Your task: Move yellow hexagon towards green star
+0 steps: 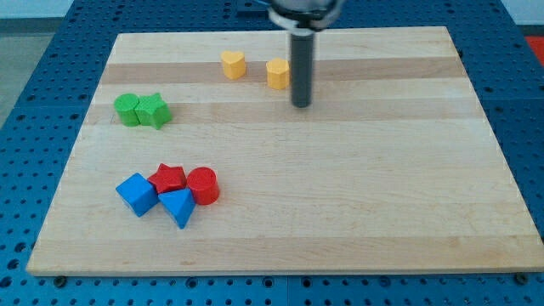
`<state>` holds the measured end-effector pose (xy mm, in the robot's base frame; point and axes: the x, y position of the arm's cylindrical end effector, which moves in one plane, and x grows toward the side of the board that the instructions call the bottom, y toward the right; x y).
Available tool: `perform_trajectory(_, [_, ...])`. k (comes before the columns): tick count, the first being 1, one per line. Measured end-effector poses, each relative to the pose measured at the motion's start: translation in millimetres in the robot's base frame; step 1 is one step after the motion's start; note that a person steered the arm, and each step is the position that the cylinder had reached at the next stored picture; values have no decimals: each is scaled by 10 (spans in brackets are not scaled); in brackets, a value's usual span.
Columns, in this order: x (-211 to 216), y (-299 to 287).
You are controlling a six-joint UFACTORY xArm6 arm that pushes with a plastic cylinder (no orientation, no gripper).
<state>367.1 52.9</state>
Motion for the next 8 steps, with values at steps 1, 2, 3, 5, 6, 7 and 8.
perform_trajectory(1, [-255, 295])
perform_trajectory(2, [-698, 295])
perform_trajectory(3, [-739, 257])
perform_trajectory(5, [-646, -83])
perform_trajectory(6, [-646, -353])
perform_trajectory(7, [-646, -592])
perform_trajectory(8, [-609, -850])
